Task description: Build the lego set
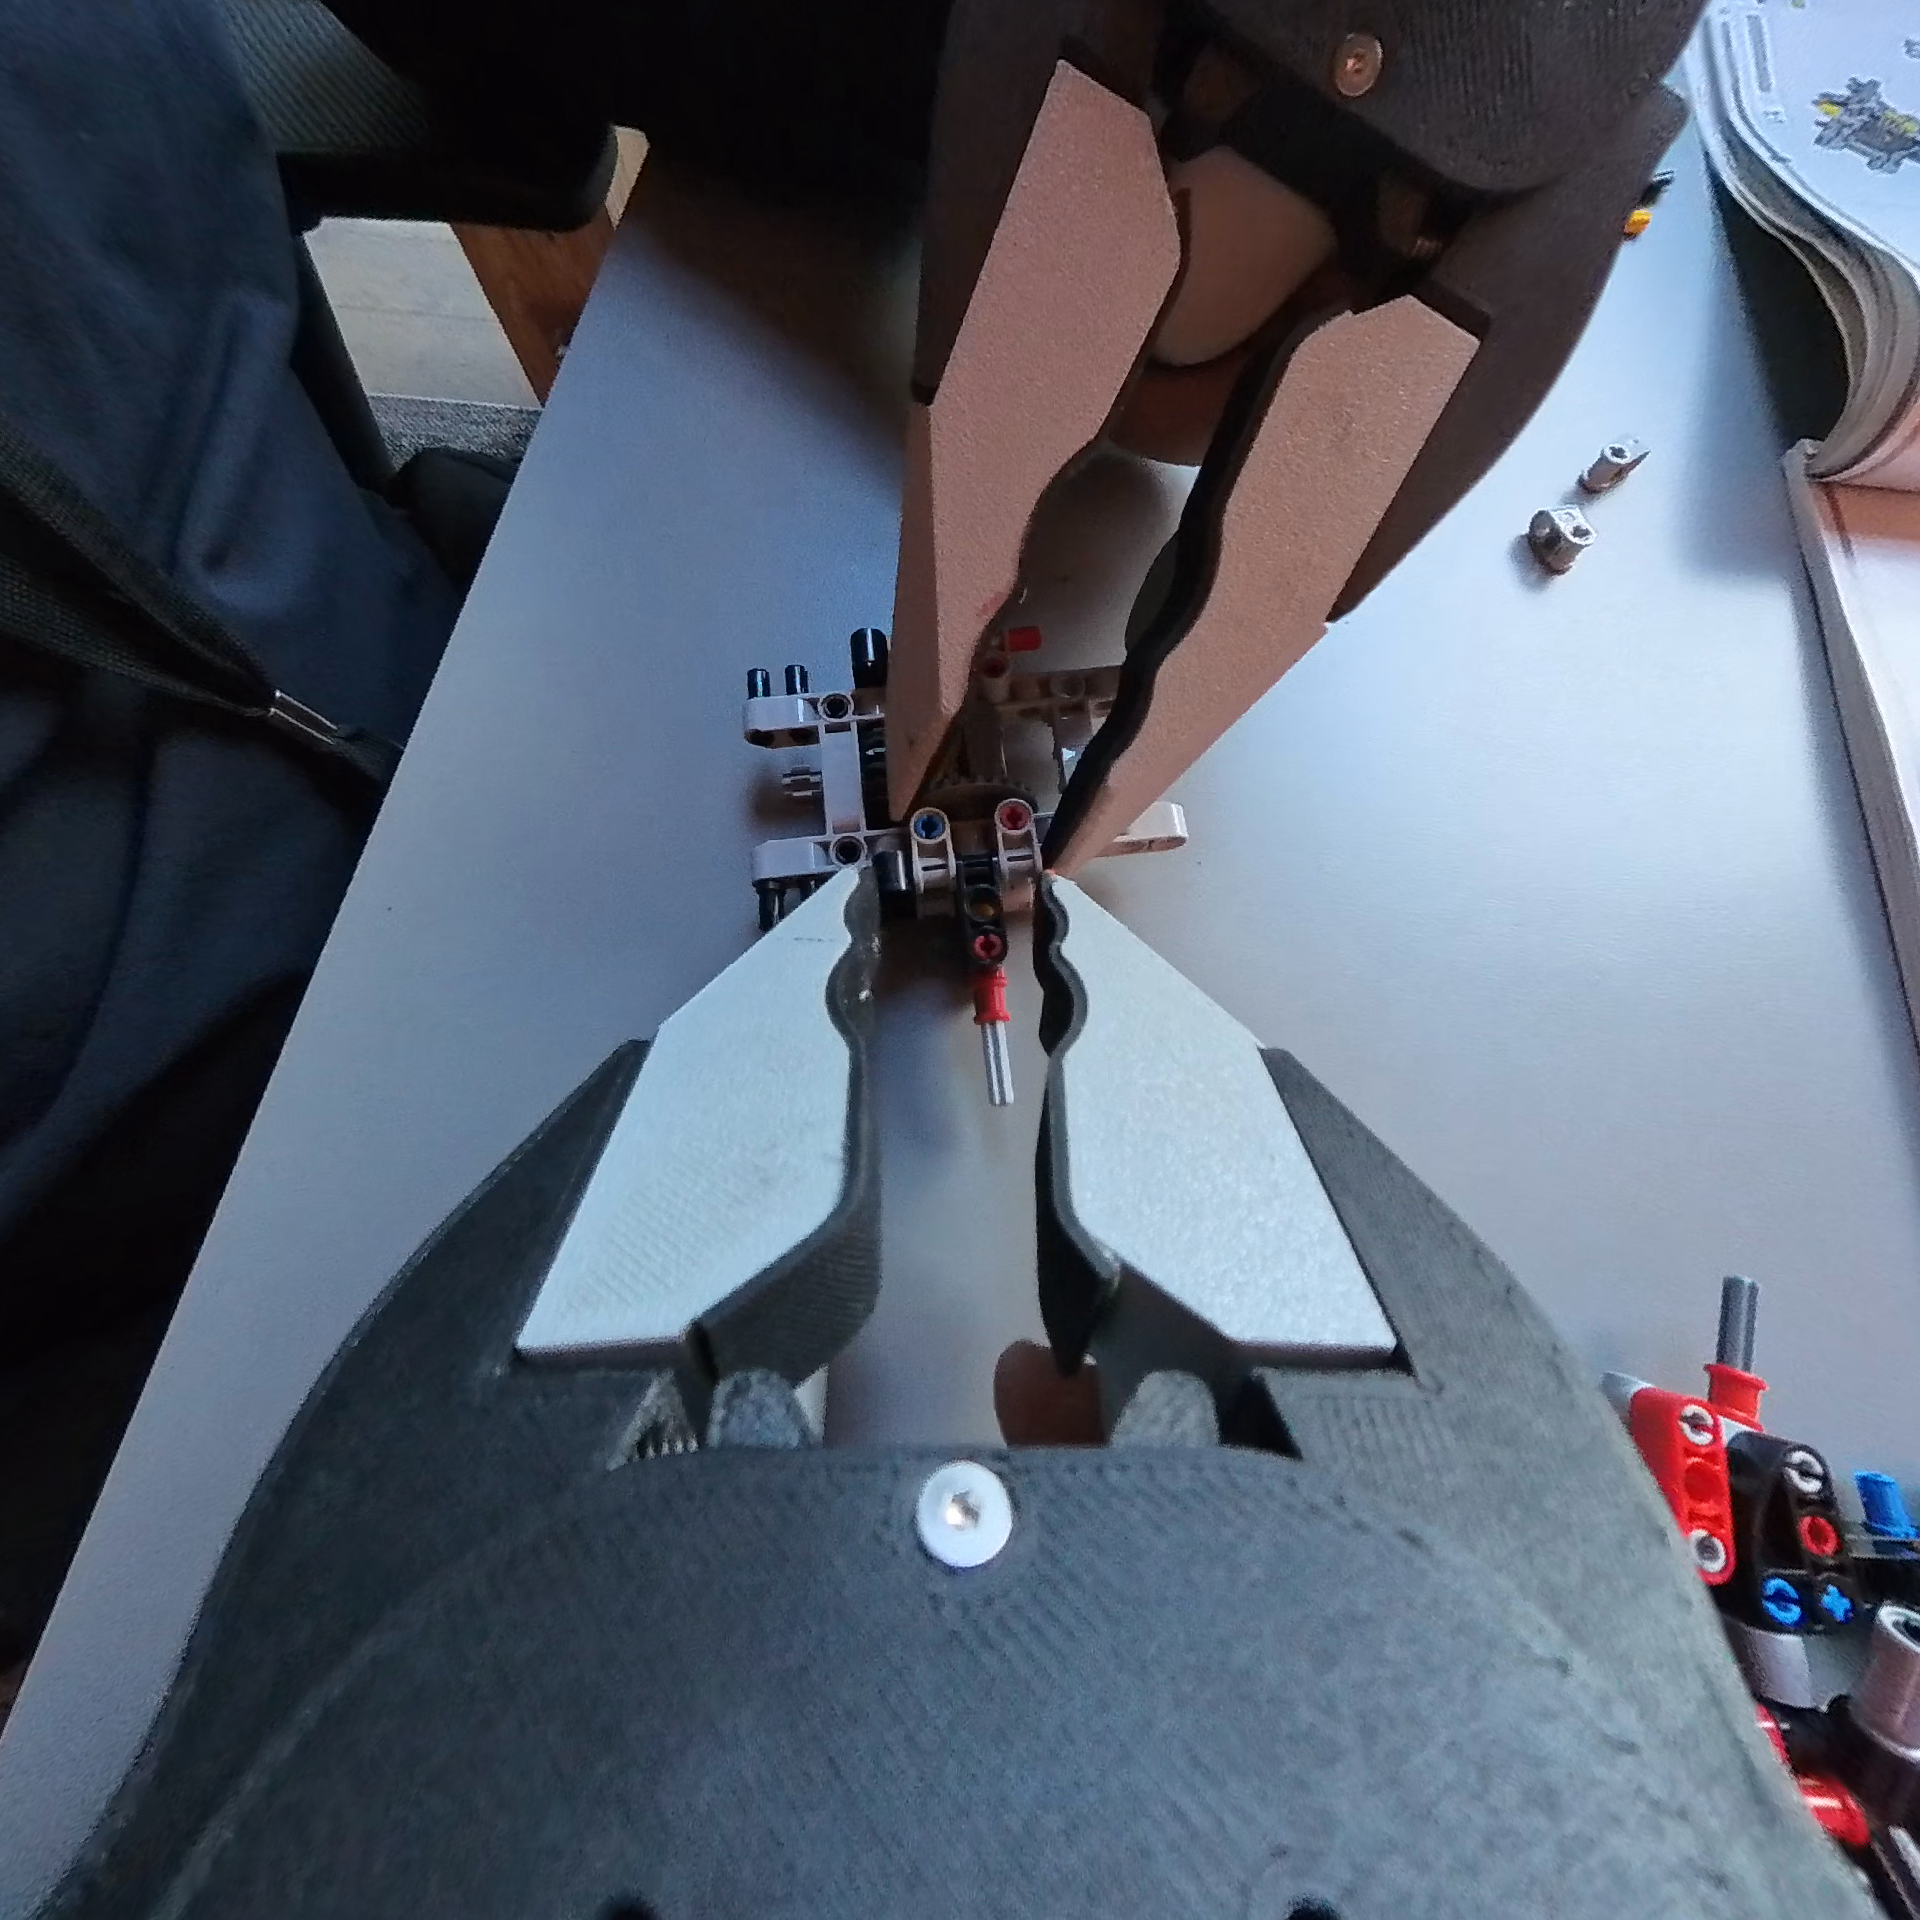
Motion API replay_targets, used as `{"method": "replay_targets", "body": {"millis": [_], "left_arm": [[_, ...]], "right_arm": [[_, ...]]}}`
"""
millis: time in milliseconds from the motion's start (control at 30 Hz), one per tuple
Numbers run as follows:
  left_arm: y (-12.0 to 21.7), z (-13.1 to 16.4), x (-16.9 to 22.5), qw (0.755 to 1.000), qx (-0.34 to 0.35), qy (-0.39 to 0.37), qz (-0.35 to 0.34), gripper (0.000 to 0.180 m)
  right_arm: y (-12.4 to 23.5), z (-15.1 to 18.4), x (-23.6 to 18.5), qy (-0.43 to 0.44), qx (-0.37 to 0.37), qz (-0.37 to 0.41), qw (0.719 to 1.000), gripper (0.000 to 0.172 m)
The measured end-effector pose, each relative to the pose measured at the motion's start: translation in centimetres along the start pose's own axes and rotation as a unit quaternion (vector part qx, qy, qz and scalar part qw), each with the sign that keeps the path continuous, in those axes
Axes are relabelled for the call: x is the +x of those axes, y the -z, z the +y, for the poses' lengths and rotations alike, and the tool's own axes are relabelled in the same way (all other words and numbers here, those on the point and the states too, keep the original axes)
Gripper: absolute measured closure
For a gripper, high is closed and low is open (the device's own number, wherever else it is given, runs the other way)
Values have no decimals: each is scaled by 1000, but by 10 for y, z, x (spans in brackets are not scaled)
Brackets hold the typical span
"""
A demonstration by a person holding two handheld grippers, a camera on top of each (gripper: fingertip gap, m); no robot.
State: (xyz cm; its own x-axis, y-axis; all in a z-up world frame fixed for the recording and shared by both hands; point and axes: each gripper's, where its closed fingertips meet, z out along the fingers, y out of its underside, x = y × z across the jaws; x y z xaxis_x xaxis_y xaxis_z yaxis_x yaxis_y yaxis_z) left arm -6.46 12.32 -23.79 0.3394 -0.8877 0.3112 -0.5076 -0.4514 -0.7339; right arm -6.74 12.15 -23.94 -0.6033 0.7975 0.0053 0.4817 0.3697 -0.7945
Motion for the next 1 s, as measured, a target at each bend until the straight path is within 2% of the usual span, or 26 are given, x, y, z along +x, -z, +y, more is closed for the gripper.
{"method": "replay_targets", "body": {"millis": [267, 333, 400, 500, 600, 667, 833, 1000], "left_arm": [[-1, -1, 2, 1000, 5, 13, 21, 156], [0, -3, 6, 999, 7, 23, 40, 150], [6, -3, 2, 999, 6, 25, 29, 144], [32, -11, -9, 999, 26, 24, -23, 141], [79, -21, -13, 993, 66, 37, -93, 140], [110, -18, -11, 985, 73, 47, -149, 141], [167, 19, 7, 953, 41, 89, -288, 145], [191, 73, 24, 919, 15, 164, -357, 150]], "right_arm": [[2, -1, -3, -14, 19, -14, 1000, 144], [5, -5, -4, -5, 37, -13, 999, 138], [12, -15, -4, -1, 70, -10, 997, 134], [27, -21, 6, -15, 109, 11, 994, 133], [48, -22, 28, -37, 158, 65, 985, 137], [62, -24, 40, -50, 187, 95, 976, 138], [75, -28, 52, -55, 212, 141, 965, 139], [72, -29, 56, -50, 207, 165, 963, 141]]}}
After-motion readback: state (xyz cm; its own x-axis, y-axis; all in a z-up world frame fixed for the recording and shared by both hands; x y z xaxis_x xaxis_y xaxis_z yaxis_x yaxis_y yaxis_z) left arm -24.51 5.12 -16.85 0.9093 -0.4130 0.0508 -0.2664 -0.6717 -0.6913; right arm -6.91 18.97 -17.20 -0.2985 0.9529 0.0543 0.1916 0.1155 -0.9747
